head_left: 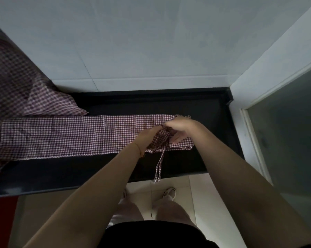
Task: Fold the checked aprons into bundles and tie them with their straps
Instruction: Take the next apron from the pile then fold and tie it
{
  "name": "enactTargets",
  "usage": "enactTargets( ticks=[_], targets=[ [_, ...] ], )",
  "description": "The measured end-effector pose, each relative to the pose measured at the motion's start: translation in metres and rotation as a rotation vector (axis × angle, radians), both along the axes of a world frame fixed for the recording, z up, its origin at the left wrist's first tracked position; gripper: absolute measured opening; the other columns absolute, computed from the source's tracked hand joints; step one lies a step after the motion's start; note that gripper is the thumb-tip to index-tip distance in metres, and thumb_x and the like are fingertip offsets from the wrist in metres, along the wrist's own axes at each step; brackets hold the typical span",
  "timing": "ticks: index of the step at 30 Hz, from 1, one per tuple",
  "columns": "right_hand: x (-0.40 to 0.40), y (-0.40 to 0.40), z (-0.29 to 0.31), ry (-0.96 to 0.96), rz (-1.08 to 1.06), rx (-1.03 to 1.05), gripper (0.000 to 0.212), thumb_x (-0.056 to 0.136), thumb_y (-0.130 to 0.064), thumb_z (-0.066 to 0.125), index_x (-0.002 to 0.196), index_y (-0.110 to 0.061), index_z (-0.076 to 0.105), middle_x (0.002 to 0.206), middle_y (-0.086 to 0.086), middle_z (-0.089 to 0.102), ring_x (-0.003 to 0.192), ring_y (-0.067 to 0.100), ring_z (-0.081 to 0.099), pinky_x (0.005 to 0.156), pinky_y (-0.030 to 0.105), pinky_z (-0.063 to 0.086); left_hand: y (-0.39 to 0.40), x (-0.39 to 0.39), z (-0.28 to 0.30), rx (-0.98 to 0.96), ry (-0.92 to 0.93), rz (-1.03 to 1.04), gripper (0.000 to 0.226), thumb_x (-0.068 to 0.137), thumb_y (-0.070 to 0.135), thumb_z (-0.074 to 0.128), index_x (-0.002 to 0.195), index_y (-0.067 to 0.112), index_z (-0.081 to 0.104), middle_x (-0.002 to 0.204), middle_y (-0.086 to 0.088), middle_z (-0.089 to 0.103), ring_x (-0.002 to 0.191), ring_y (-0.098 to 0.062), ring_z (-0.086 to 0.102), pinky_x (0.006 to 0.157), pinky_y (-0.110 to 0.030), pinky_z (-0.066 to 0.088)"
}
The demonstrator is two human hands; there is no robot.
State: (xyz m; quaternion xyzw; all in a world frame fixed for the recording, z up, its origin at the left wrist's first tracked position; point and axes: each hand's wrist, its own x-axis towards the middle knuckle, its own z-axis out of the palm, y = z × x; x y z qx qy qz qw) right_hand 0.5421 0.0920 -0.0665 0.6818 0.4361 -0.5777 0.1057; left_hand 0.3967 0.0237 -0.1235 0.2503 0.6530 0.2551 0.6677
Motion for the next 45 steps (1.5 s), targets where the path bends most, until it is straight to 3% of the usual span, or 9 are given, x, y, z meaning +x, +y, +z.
enactTargets(
  ticks=[4, 10, 16, 20, 24, 29, 33, 35, 45],
  targets=[
    [0.004, -0.012, -0.004, 0.021, -0.075, 0.056, 0.031, 0.102, -0.016, 0.039, 0.126, -0.001, 0.051, 0.110, 0.018, 0.066, 0.085, 0.029, 0.074, 0.080, 0.045, 0.061, -0.002, 0.007, -0.005, 0.052, 0.066, -0.173, 0.086, 0.055, 0.063, 0.084, 0.125, 0.017, 0.062, 0.116, -0.004, 0.070, 0.104, -0.021, 0.067, 0.097, -0.041, 0.053],
    [0.041, -0.025, -0.023, -0.226, 0.115, 0.431, 0.022, 0.101, -0.019, 0.044, 0.106, -0.008, 0.062, 0.097, 0.007, 0.064, 0.093, 0.024, 0.066, 0.077, 0.033, 0.053, 0.018, -0.015, -0.003, 0.030, 0.405, -0.021, 0.036, 0.085, 0.027, 0.070, 0.118, 0.012, 0.064, 0.116, -0.007, 0.068, 0.100, -0.022, 0.063, 0.091, -0.033, 0.052],
    [0.073, -0.040, -0.060, -0.198, -0.258, 0.482, 0.017, 0.097, -0.017, 0.050, 0.113, -0.010, 0.047, 0.108, 0.010, 0.056, 0.083, 0.017, 0.057, 0.061, 0.026, 0.043, 0.008, -0.022, 0.007, 0.214, 1.112, -0.125, 0.052, 0.086, 0.018, 0.058, 0.136, 0.014, 0.044, 0.139, -0.013, 0.043, 0.128, -0.031, 0.040, 0.108, -0.048, 0.034],
    [0.084, -0.046, -0.065, -0.068, -0.360, 0.391, 0.023, 0.100, -0.027, 0.047, 0.119, -0.014, 0.048, 0.107, 0.006, 0.056, 0.083, 0.013, 0.054, 0.064, 0.026, 0.043, -0.005, 0.001, -0.007, 0.722, 1.084, -0.566, 0.055, 0.092, 0.036, 0.054, 0.144, 0.021, 0.042, 0.155, -0.007, 0.034, 0.146, -0.027, 0.023, 0.121, -0.049, 0.014],
    [0.093, -0.052, -0.076, -0.040, -0.137, 0.418, 0.046, 0.091, -0.050, 0.061, 0.117, -0.017, 0.043, 0.104, -0.001, 0.055, 0.089, 0.013, 0.058, 0.072, 0.031, 0.050, -0.007, 0.021, -0.022, 0.570, 1.111, -0.776, 0.060, 0.100, 0.057, 0.029, 0.153, 0.028, 0.029, 0.164, -0.004, 0.017, 0.152, -0.024, 0.003, 0.122, -0.049, -0.002],
    [0.092, -0.058, -0.093, -0.389, 0.223, 0.754, 0.050, 0.091, -0.050, 0.060, 0.122, -0.015, 0.043, 0.112, 0.005, 0.051, 0.096, 0.019, 0.056, 0.081, 0.036, 0.053, -0.013, 0.006, -0.038, 0.531, 1.133, -0.687, 0.053, 0.104, 0.044, 0.024, 0.152, 0.023, 0.030, 0.162, -0.007, 0.022, 0.151, -0.025, 0.010, 0.123, -0.049, 0.005],
    [0.082, -0.061, -0.093, -0.442, 0.272, 1.097, 0.038, 0.095, -0.028, 0.055, 0.128, -0.011, 0.047, 0.119, 0.009, 0.053, 0.101, 0.020, 0.057, 0.080, 0.032, 0.052, -0.004, 0.020, -0.016, 0.767, 1.128, -0.350, 0.044, 0.101, 0.035, 0.034, 0.132, 0.013, 0.056, 0.143, -0.014, 0.049, 0.138, -0.029, 0.038, 0.119, -0.050, 0.022],
    [0.073, -0.059, -0.093, -0.423, 0.304, 1.218, 0.037, 0.095, -0.024, 0.053, 0.129, -0.009, 0.049, 0.126, 0.012, 0.054, 0.109, 0.024, 0.056, 0.086, 0.034, 0.052, -0.002, 0.042, -0.005, 0.905, 1.105, -0.441, 0.047, 0.098, 0.043, 0.036, 0.127, 0.014, 0.058, 0.138, -0.013, 0.053, 0.134, -0.029, 0.043, 0.118, -0.049, 0.026],
    [0.062, -0.053, -0.122, -0.288, 0.581, 1.269, 0.047, 0.094, -0.022, 0.064, 0.133, 0.000, 0.052, 0.140, 0.019, 0.052, 0.134, 0.030, 0.047, 0.111, 0.045, 0.041, -0.001, 0.035, -0.048, 0.659, 1.242, -1.023, 0.063, 0.102, 0.050, 0.015, 0.158, 0.027, -0.001, 0.166, -0.005, -0.005, 0.152, -0.026, -0.010, 0.121, -0.052, -0.007]
  ],
)
